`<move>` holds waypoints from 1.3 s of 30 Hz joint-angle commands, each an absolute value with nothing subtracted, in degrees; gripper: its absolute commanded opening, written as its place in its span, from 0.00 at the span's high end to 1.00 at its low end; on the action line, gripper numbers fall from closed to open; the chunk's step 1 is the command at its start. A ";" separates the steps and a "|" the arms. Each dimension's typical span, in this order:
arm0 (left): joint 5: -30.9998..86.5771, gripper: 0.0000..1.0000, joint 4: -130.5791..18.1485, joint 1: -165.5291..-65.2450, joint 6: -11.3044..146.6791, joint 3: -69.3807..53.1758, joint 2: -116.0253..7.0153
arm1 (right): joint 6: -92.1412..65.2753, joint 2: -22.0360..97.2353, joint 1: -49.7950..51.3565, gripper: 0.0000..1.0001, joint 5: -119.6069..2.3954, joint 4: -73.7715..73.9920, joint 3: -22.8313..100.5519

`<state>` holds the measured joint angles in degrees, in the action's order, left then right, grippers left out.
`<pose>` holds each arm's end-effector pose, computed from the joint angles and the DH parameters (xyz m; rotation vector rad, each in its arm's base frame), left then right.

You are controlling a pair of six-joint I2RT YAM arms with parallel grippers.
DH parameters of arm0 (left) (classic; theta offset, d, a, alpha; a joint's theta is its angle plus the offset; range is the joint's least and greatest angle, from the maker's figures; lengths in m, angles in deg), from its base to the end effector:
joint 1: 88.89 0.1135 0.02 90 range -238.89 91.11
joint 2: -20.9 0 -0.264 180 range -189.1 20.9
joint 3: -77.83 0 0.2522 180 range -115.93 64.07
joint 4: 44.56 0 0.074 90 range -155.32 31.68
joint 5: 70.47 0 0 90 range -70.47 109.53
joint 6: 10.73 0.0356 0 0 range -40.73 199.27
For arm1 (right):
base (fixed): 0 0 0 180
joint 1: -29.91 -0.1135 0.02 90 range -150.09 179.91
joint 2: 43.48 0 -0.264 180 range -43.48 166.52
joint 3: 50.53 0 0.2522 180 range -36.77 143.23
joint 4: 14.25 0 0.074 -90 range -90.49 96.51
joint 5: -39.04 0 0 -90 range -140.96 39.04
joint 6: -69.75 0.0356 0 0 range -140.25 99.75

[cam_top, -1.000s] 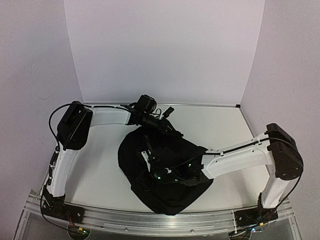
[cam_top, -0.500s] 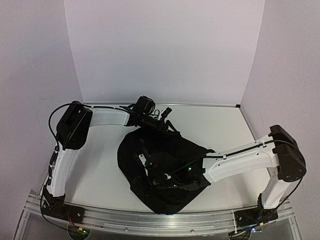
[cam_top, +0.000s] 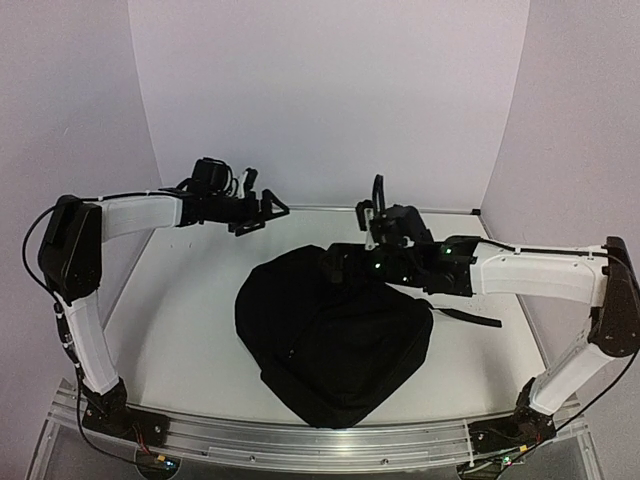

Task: Pack the student bag
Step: Reset both arms

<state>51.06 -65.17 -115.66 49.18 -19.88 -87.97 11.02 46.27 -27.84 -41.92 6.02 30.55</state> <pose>0.3858 -0.2155 0.2596 0.2863 2.2424 -1.1465 0.1988 0.3046 0.2867 -0.3973 2.1291 0.7725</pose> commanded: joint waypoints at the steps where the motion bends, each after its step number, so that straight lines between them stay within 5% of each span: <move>1: 46.56 0.00 -64.24 -107.84 48.09 -13.03 -81.91 | 7.85 43.95 -16.31 0.02 -42.71 8.08 27.48; 16: 30.72 0.00 -61.87 -82.87 50.92 12.21 -54.72 | 5.08 26.98 18.91 0.02 -44.89 3.43 15.76; 31: 15.42 0.00 -38.99 -82.81 62.30 39.41 -38.75 | -6.14 3.64 19.66 0.02 -38.29 -38.23 -19.19; 39: 15.31 0.00 -36.51 -82.84 62.01 42.13 -41.32 | -9.38 -0.67 19.67 0.02 -35.03 -41.79 -24.67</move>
